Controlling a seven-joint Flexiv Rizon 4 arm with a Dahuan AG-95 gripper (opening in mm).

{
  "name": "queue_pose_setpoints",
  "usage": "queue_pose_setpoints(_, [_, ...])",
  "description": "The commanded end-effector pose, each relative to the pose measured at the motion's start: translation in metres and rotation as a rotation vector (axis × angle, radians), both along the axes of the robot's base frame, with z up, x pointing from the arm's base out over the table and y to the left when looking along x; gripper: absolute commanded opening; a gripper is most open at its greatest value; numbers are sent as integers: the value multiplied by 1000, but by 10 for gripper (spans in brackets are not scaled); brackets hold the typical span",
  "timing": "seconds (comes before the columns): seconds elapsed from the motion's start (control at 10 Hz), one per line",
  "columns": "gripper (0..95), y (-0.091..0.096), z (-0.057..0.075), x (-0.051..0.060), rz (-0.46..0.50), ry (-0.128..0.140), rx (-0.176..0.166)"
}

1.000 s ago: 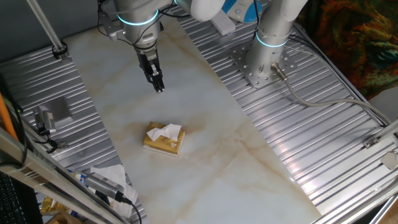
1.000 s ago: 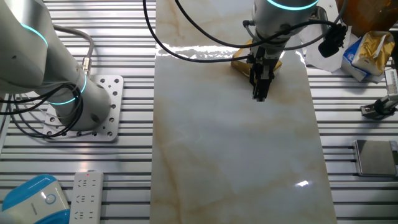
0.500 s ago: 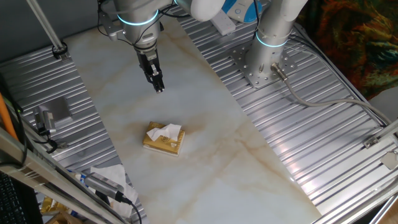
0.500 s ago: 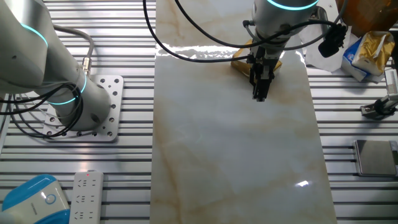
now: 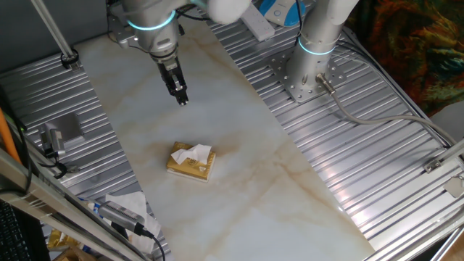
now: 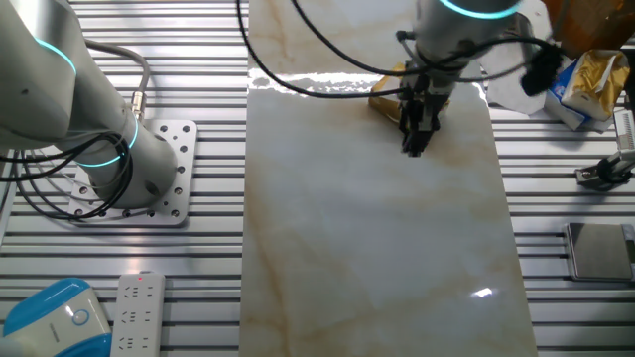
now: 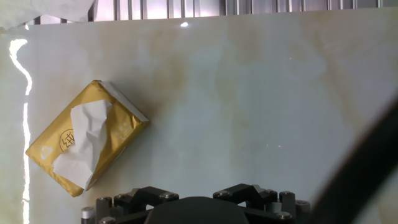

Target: Pull out a napkin

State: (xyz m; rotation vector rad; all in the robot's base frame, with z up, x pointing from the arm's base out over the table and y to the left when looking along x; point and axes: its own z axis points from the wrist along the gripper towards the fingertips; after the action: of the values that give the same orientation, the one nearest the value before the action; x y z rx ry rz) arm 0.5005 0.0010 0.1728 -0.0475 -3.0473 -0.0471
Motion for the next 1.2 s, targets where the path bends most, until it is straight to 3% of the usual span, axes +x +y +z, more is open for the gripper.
queue_pose_setpoints(0.1, [190, 1, 2, 0, -89, 45, -2])
queue_pose_setpoints(0.2, [190, 4, 1, 4, -219, 55, 24])
queue_pose_setpoints(0.3, [190, 7, 1, 7, -220, 57, 39])
queue_pose_setpoints(0.5, [190, 12, -1, 9, -219, 67, 36])
queue_pose_setpoints(0.6, [380, 16, -2, 10, -219, 71, 37])
queue_pose_setpoints(1.2, [380, 28, -7, 12, -218, 76, 49])
